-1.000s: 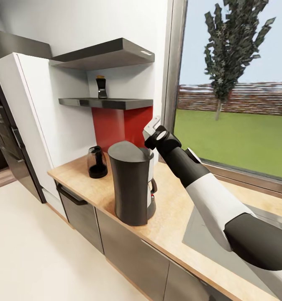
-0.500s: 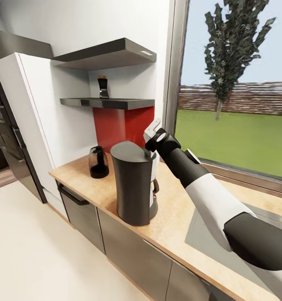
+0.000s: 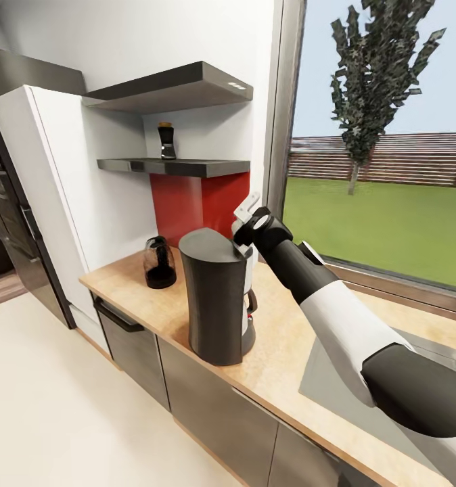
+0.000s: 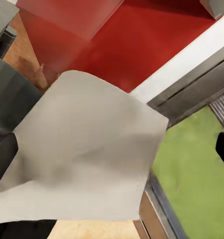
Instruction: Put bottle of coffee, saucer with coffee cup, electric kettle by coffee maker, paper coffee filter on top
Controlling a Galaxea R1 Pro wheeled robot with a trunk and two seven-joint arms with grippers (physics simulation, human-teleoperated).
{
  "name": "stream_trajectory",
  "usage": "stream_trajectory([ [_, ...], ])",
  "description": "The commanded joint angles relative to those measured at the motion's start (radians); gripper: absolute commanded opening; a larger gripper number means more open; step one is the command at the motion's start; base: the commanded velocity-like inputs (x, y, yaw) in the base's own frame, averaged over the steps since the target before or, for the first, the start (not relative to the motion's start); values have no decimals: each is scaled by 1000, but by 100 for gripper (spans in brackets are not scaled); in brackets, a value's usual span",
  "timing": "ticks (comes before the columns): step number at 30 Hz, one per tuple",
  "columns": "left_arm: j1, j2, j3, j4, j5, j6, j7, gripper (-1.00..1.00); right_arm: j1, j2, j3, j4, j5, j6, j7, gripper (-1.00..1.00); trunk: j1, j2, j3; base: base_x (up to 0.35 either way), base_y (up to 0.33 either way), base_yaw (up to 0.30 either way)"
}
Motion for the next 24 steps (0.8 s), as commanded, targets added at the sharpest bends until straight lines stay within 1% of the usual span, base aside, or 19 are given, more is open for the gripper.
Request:
stream_trajectory([
  [1, 0, 0, 2, -2, 3, -2, 0, 100, -1, 0, 1, -1, 11, 4, 8, 100, 1, -2, -2, 0, 0, 0],
  [24, 0, 0, 4, -2, 5, -3, 0, 100, -1, 0, 1, -3, 16, 4, 8, 100, 1, -2, -2, -4, 0, 0],
])
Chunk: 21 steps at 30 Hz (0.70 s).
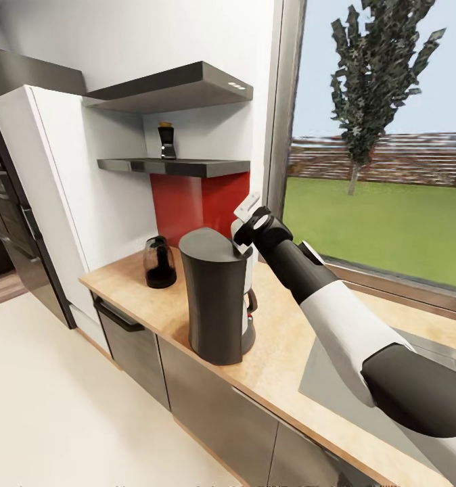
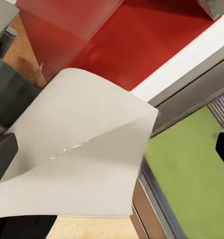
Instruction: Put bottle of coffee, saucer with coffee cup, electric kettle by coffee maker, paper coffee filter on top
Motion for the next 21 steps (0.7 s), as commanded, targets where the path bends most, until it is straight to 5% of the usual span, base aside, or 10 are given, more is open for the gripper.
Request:
stream_trajectory([
  [1, 0, 0, 3, -2, 4, -2, 0, 100, -1, 0, 1, -1, 11, 4, 8, 100, 0, -2, -2, -170, 0, 0],
  [21, 0, 0, 5, -2, 7, -1, 1, 100, -1, 0, 1, 2, 12, 4, 8, 100, 0, -2, -2, -41, 0, 0],
])
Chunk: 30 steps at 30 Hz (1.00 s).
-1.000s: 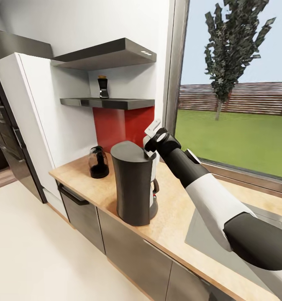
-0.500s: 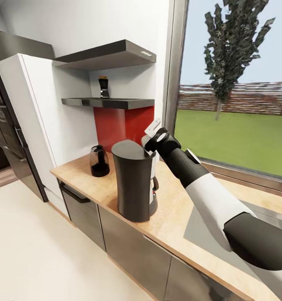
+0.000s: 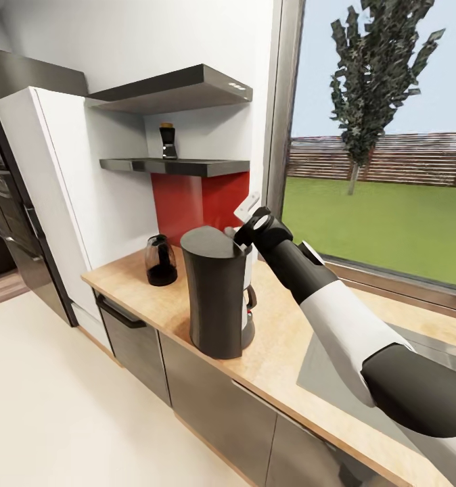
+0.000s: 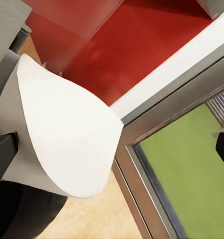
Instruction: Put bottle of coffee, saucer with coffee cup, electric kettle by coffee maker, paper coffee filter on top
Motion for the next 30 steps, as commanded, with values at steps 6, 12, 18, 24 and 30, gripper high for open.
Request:
stream_trajectory([
  [6, 0, 0, 5, -2, 3, -2, -1, 100, -1, -2, 0, -2, 9, 4, 8, 100, 1, -2, -2, 0, 0, 0],
  [12, 0, 1, 6, -2, 3, -2, -1, 100, -1, -27, 1, -4, 11, 5, 10, 100, 1, -2, -2, -25, 0, 0],
  [18, 0, 0, 6, -2, 3, -2, -1, 100, -1, -50, 0, -9, 11, 5, 11, 100, 1, -2, -2, -111, 0, 0],
  [24, 0, 1, 6, -2, 3, -3, -1, 100, -1, -52, 0, -10, 11, 5, 11, 100, 1, -2, -2, -5, 0, 0],
  [30, 0, 0, 5, -2, 4, -2, -1, 100, -1, -52, 0, -11, 11, 5, 11, 100, 1, -2, -2, -1, 0, 0],
])
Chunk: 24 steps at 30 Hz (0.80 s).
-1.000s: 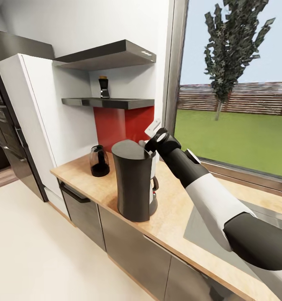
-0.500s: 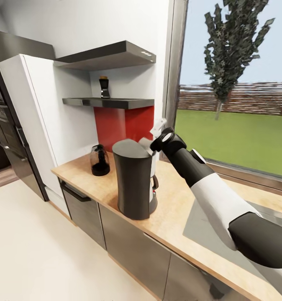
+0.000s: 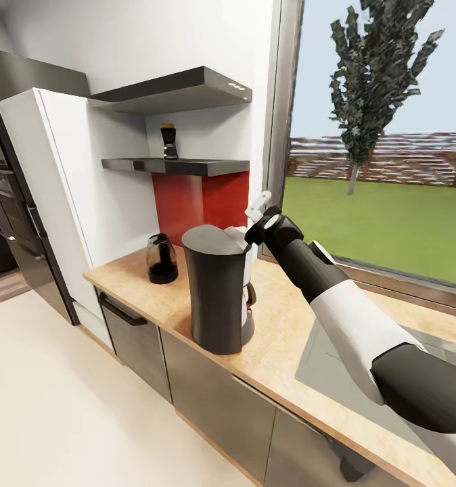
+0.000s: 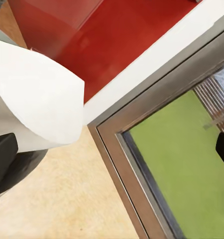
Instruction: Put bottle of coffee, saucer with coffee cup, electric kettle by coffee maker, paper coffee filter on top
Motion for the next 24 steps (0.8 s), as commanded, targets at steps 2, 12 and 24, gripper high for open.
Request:
stream_trajectory([
  [2, 0, 0, 2, -2, 4, -2, 0, 100, -1, 0, 1, -1, 11, 4, 8, 100, 1, -2, -2, -99, 0, 0],
  [12, 0, 0, 3, -2, 5, -5, 0, 100, -1, 0, 2, -1, 12, 5, 8, 100, 1, -2, -2, -271, 0, 0],
  [24, 0, -1, 4, -3, 5, -11, 0, 100, -1, -28, 3, 5, 12, 5, 7, 100, 1, -2, -2, -80, -10, 0],
])
